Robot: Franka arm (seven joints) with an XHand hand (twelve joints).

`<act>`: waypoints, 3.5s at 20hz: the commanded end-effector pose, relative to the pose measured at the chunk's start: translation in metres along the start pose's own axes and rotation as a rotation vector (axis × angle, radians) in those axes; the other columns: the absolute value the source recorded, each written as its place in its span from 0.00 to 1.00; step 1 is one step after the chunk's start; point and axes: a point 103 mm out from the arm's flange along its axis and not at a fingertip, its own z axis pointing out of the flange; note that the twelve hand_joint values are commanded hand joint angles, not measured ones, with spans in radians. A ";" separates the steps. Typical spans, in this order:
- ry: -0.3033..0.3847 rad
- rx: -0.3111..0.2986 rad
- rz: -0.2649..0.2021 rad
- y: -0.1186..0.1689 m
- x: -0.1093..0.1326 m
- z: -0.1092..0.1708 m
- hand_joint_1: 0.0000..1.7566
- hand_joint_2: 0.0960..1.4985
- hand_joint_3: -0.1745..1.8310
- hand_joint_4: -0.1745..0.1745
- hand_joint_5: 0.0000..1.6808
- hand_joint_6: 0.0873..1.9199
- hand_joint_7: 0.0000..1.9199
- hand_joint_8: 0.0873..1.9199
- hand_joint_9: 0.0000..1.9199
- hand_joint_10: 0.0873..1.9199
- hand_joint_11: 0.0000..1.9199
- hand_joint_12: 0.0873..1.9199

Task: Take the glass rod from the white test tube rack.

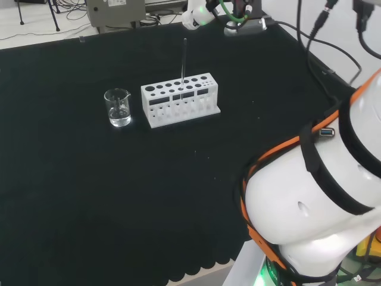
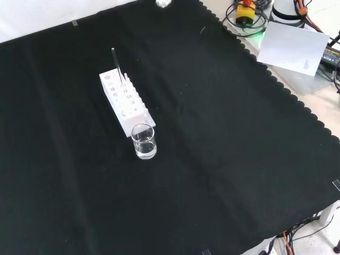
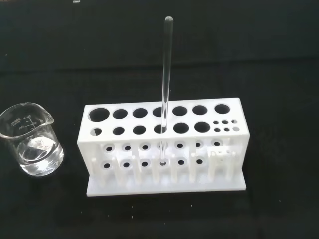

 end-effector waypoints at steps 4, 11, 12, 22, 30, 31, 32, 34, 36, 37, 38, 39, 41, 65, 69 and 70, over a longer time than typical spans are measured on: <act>0.001 0.019 -0.056 0.077 0.010 0.029 0.30 0.66 0.22 0.15 0.18 0.00 0.04 0.37 0.15 0.40 0.00 0.71; 0.000 0.039 -0.085 0.105 0.014 0.057 0.31 0.65 0.24 0.14 0.20 0.12 0.14 0.41 0.24 0.38 0.04 0.71; -0.002 0.047 -0.087 0.109 0.015 0.061 0.31 0.65 0.25 0.14 0.18 0.17 0.15 0.41 0.26 0.39 0.05 0.71; -0.010 0.110 -0.138 0.136 0.021 0.105 0.30 0.65 0.27 0.12 0.12 0.34 0.24 0.45 0.34 0.42 0.13 0.70; -0.012 0.132 -0.159 0.146 0.019 0.124 0.29 0.65 0.27 0.10 0.12 0.36 0.26 0.48 0.40 0.47 0.27 0.68; -0.010 0.132 -0.159 0.146 0.018 0.125 0.29 0.65 0.28 0.10 0.12 0.37 0.26 0.48 0.40 0.47 0.28 0.68; -0.012 0.136 -0.157 0.146 0.018 0.126 0.29 0.65 0.28 0.11 0.12 0.37 0.26 0.48 0.40 0.48 0.29 0.68; -0.013 0.136 -0.156 0.147 0.017 0.126 0.29 0.65 0.28 0.11 0.13 0.38 0.26 0.49 0.41 0.49 0.31 0.68; -0.009 0.134 -0.155 0.147 0.016 0.127 0.29 0.65 0.28 0.11 0.13 0.39 0.26 0.50 0.41 0.50 0.33 0.67; -0.007 0.130 -0.156 0.146 0.014 0.128 0.30 0.65 0.28 0.11 0.13 0.40 0.26 0.50 0.42 0.50 0.35 0.67; -0.007 0.125 -0.154 0.145 0.012 0.128 0.30 0.65 0.28 0.11 0.14 0.41 0.26 0.50 0.43 0.51 0.37 0.67; -0.009 0.122 -0.153 0.145 0.011 0.127 0.31 0.64 0.28 0.11 0.15 0.43 0.27 0.50 0.44 0.51 0.41 0.66; -0.015 0.120 -0.149 0.143 0.009 0.126 0.34 0.64 0.28 0.11 0.16 0.45 0.27 0.51 0.47 0.52 0.48 0.65; 0.016 0.045 -0.140 0.147 0.001 0.116 0.55 0.58 0.34 0.00 0.39 0.50 0.40 0.67 0.67 0.57 0.85 0.52; 0.011 0.034 -0.144 0.149 0.003 0.117 0.62 0.75 0.14 0.01 0.47 0.63 0.45 0.69 0.72 0.55 0.90 0.48; 0.010 0.030 -0.144 0.149 0.004 0.117 0.63 0.76 0.12 0.00 0.48 0.63 0.46 0.69 0.73 0.54 0.91 0.48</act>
